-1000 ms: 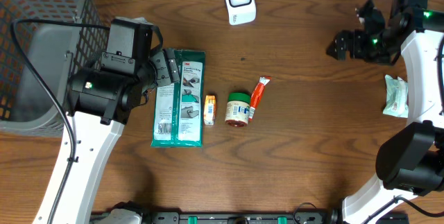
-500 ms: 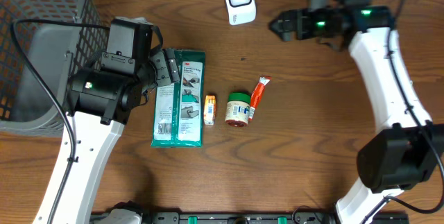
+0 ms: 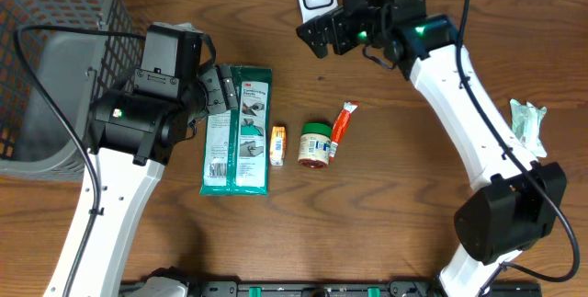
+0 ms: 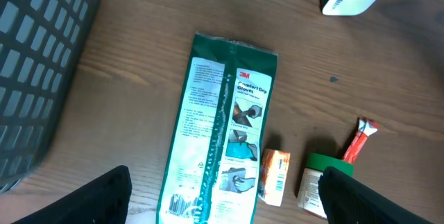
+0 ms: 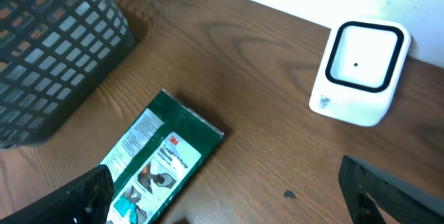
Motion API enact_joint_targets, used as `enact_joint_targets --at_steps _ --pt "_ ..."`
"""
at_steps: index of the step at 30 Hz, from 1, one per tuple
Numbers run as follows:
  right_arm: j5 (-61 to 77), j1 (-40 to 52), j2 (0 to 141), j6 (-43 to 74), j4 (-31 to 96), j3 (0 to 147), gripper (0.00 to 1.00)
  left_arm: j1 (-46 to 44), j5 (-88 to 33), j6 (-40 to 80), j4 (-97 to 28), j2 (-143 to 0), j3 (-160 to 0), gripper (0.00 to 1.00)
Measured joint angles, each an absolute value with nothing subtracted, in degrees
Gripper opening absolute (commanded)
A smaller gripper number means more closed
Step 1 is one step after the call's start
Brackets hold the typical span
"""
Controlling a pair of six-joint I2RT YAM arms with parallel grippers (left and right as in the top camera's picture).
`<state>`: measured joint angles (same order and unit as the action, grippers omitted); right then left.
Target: Scan the item barcode
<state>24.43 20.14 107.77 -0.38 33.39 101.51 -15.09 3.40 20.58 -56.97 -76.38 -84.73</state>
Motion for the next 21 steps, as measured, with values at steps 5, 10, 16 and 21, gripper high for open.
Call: enact_joint_targets --at_steps 5,10,16,21 --pt "24.3 20.4 107.8 -0.4 33.3 101.5 0.99 -15.1 3.4 20.6 -57.0 -76.4 -84.7 0.87" --pt "24.1 20.4 107.8 -0.4 33.3 101.5 0.99 -15.1 3.4 20.6 -57.0 -76.4 -84.7 0.86" --pt "24.0 20.4 107.8 -0.4 33.3 101.5 0.99 -15.1 3.4 20.6 -57.0 -76.4 -84.7 0.87" --pt "23.9 20.4 107.8 -0.4 33.3 101.5 0.99 -15.1 3.4 20.6 -57.0 -76.4 -84.7 0.86"
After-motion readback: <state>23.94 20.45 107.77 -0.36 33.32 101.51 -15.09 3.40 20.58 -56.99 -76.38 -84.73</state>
